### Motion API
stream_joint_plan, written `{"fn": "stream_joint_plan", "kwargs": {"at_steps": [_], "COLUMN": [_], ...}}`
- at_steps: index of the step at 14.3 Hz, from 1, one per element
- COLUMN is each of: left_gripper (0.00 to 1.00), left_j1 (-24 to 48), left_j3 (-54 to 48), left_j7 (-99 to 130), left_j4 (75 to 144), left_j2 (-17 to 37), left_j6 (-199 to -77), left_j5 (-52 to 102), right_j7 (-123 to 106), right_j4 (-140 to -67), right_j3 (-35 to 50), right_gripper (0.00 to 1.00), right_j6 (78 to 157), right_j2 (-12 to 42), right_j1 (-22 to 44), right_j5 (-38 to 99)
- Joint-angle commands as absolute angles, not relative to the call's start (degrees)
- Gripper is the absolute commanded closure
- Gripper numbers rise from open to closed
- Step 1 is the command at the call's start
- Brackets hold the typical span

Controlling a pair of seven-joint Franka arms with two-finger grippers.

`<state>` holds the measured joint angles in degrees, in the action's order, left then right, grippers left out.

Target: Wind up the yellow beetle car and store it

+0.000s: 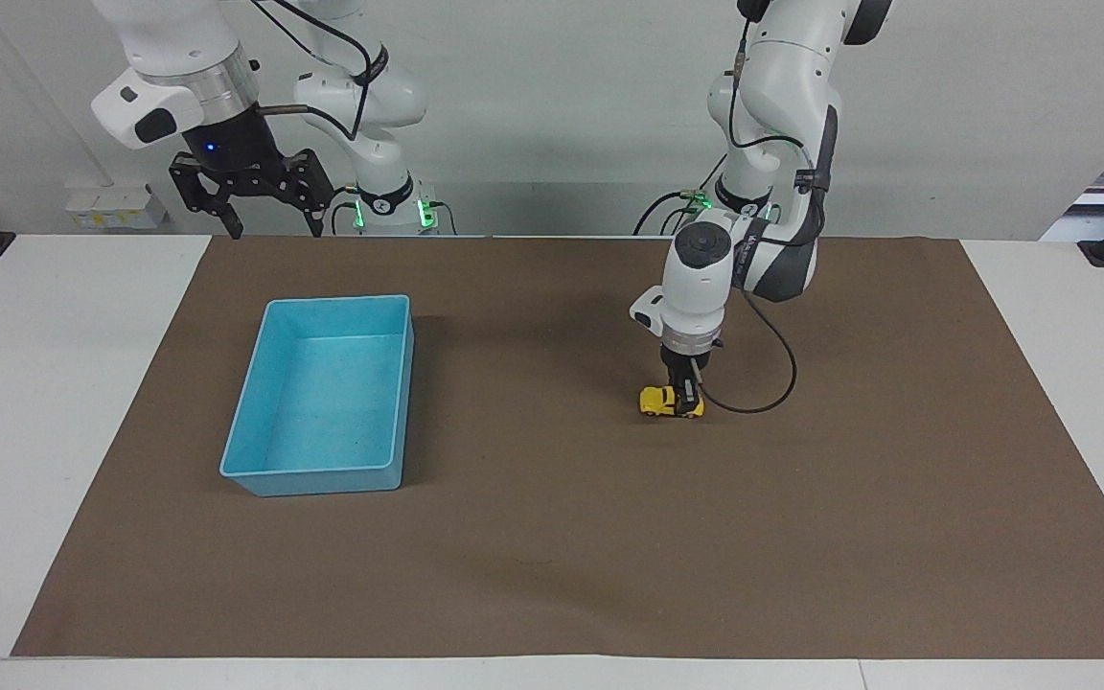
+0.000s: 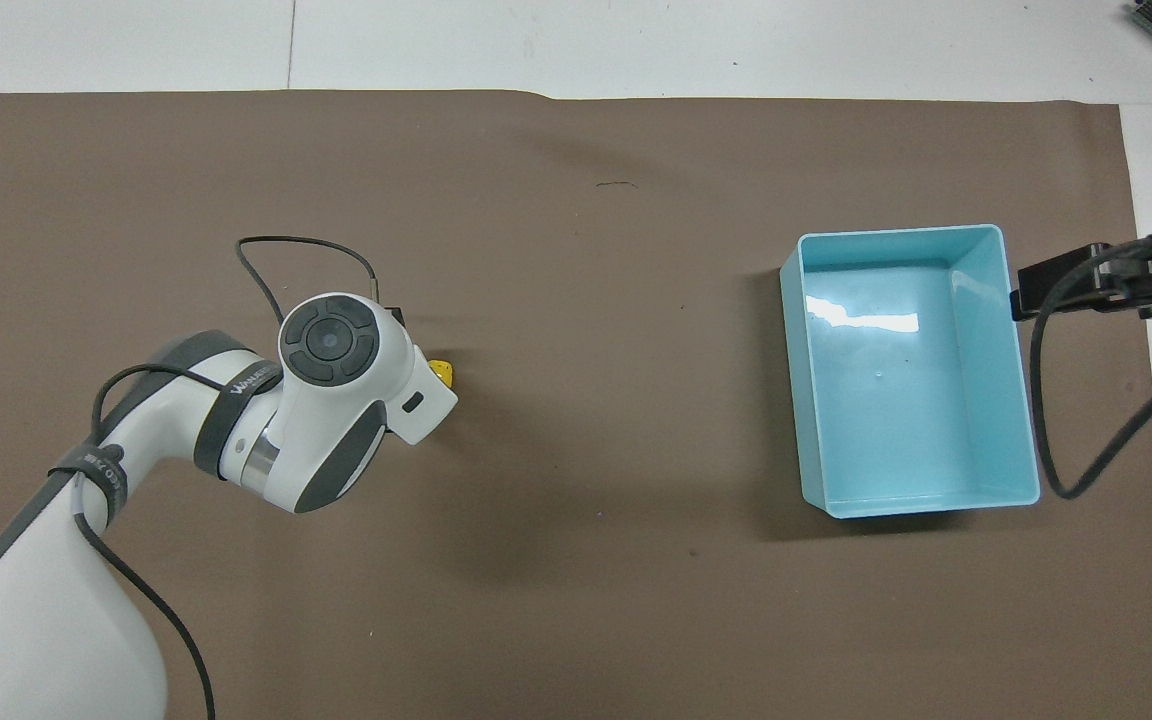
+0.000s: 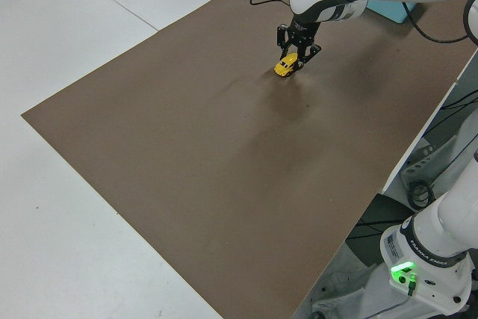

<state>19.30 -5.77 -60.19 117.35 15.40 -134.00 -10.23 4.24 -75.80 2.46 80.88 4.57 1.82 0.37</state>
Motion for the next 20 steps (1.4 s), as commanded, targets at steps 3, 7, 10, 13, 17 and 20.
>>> {"fn": "stream_joint_plan", "kwargs": {"at_steps": [3,7,10,13,17,20], "left_gripper": [0.0,0.0,0.0,0.0,0.0,0.0], "left_j1": [17.84,15.66,12.4,8.45,1.51,-0.26], "left_j3": [-5.98,-5.71,-5.71,-5.63,-5.63,-5.54], "left_j7": [-60.65,-53.65,-41.69,-33.51,-18.84,-3.22], "left_j4": [115.59,111.89,109.87,106.28,100.64,99.93], "left_j2": [11.88,8.88,7.13,5.98,5.8,2.3], "left_j6": [-128.52,-123.06,-122.43,-119.99,-110.14,-105.48], "left_j5": [-11.87,-11.69,-11.6,-10.47,-1.87,0.79], "right_j7": [5.27,5.27,5.27,5.27,5.27,5.27], "right_j4": [-75.94,-75.94,-75.94,-75.94,-75.94,-75.94], "right_j3": [2.81,2.81,2.81,2.81,2.81,2.9], "right_gripper": [0.0,0.0,0.0,0.0,0.0,0.0], "right_j6": [81.21,81.21,81.21,81.21,81.21,81.21], "right_j2": [4.13,4.13,4.13,4.13,4.13,4.22], "right_j1": [0.88,0.88,0.88,0.88,0.88,0.88], "right_j5": [1.76,1.76,1.76,1.76,1.67,1.76]}}
